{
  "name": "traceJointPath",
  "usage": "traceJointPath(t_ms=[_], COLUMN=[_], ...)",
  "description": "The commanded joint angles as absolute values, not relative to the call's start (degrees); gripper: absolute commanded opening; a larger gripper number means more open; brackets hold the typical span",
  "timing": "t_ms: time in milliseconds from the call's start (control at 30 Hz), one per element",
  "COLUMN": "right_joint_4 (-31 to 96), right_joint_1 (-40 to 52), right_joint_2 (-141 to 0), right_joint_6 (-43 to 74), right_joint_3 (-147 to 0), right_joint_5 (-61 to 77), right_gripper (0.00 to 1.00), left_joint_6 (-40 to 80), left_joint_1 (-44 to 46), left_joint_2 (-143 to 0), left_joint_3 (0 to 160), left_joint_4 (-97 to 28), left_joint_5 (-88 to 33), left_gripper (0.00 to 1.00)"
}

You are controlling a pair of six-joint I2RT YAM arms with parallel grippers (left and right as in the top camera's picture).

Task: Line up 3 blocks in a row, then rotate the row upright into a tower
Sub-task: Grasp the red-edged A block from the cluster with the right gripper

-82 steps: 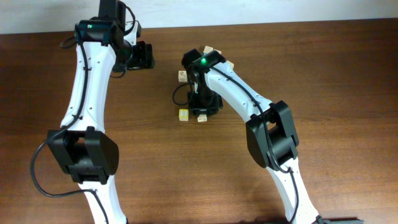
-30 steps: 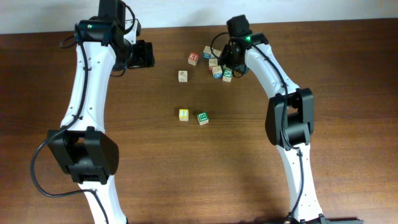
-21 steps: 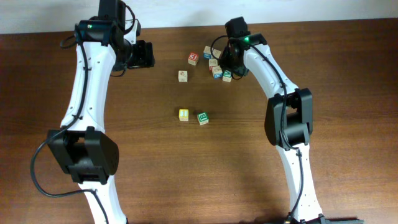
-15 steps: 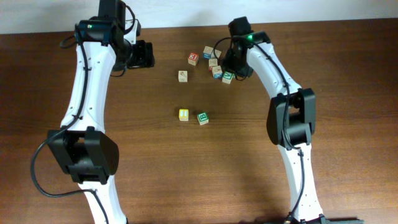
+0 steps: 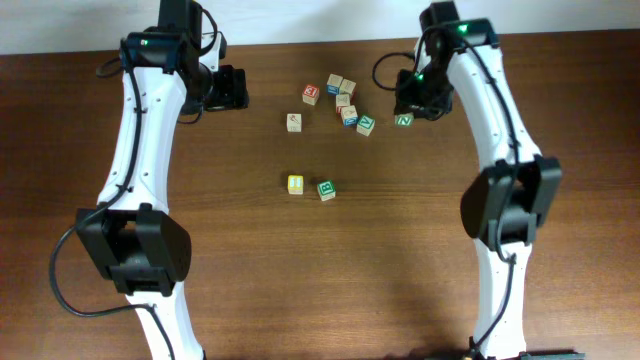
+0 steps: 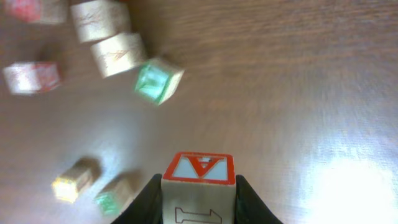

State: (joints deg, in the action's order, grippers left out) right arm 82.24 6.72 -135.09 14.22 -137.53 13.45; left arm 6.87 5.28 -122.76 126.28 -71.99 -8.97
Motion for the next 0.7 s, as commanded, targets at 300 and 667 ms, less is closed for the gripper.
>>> traceJointPath(t_ms=[300, 667], right_joint_4=[83.2, 65.8], right_joint_1=[16.7, 20.6], right_joint_2=[-131.2, -131.2], right_joint_6=[11.0, 9.0], right_joint_3=[-125.2, -103.8], right_joint_5=[15.9, 15.9], right_gripper=[0.28, 0.28], left_joint_6=[6.6, 6.6], left_joint_1=[5.2, 5.2], left_joint_2=[-122.1, -122.1], left_joint_3=[126.7, 126.7], left_joint_4=[-71.6, -71.4], left_joint_5=[-8.7, -8.7], left_gripper=[0.79, 0.80])
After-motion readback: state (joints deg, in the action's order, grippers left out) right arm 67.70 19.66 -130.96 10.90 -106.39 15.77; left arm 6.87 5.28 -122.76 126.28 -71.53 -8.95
